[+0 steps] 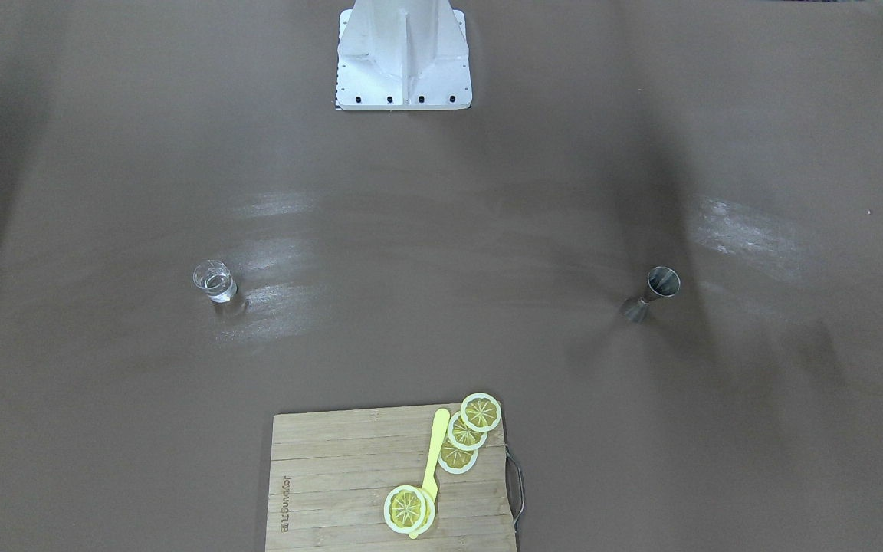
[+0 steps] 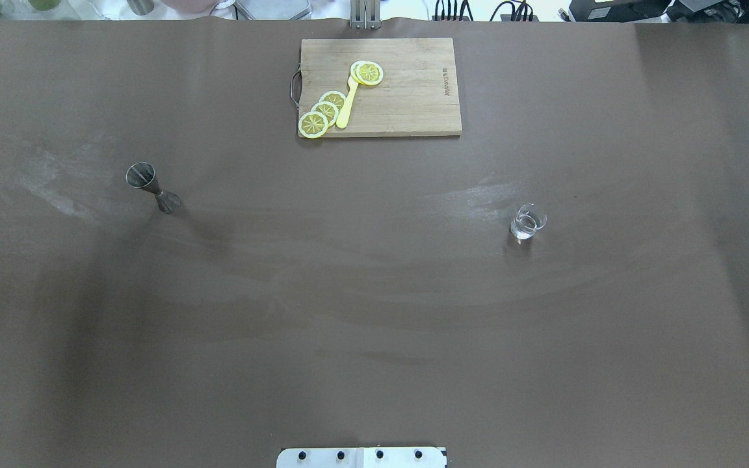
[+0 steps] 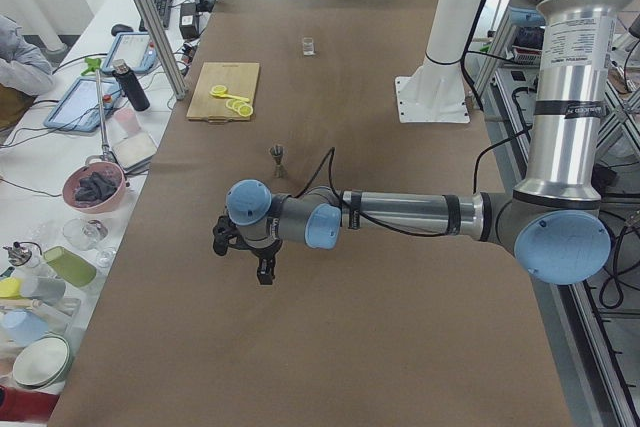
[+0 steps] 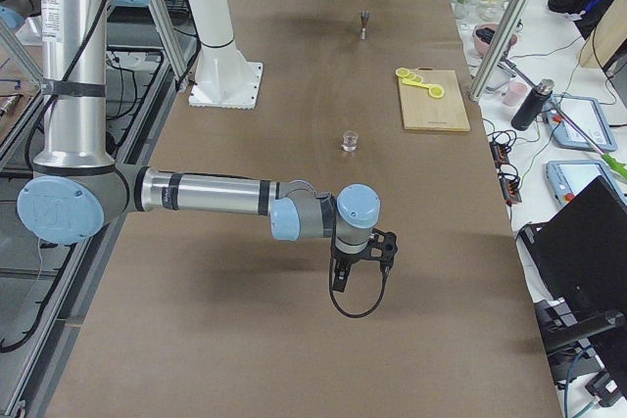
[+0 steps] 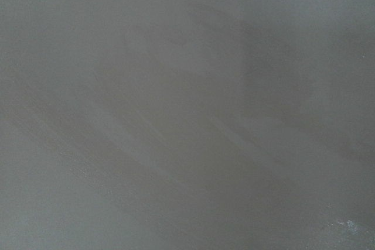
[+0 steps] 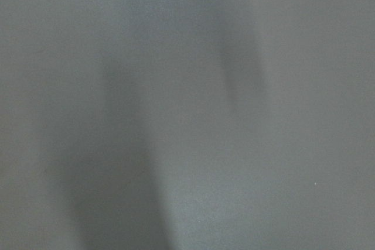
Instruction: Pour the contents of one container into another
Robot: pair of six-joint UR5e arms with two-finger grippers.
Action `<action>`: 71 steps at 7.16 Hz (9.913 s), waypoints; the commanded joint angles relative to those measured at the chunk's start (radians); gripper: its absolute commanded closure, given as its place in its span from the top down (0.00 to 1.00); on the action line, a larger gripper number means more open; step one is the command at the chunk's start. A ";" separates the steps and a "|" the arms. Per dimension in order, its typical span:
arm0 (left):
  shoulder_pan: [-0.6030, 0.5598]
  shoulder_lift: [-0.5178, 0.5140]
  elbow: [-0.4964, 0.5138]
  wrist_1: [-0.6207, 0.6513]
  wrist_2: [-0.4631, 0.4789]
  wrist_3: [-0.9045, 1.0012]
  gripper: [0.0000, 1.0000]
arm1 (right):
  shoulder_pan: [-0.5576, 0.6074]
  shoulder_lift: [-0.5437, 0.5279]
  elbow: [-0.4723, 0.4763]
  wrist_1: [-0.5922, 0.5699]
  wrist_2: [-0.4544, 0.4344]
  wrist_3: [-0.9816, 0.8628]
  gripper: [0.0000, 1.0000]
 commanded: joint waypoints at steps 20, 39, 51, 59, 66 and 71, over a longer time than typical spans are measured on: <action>0.938 0.132 -0.127 -1.406 1.405 -0.421 0.98 | -0.087 0.102 0.071 0.083 0.188 -0.001 1.00; 1.127 -0.146 0.140 -1.002 1.998 -0.862 0.95 | -0.556 0.015 0.211 0.906 -0.050 -0.369 1.00; 1.124 -0.250 0.215 -0.772 2.055 -1.145 0.78 | -0.608 0.236 -0.186 1.176 -0.040 -0.526 0.99; 1.121 -0.278 0.231 -0.741 2.052 -1.153 0.00 | -0.607 0.320 -0.286 1.216 0.022 -0.520 0.98; 1.118 -0.604 0.163 -0.739 1.948 -0.728 0.00 | -0.614 0.388 -0.360 1.216 0.022 -0.498 0.98; 1.133 -0.775 0.159 -0.744 1.866 -0.314 0.00 | -0.627 0.389 -0.360 1.215 0.044 -0.487 0.75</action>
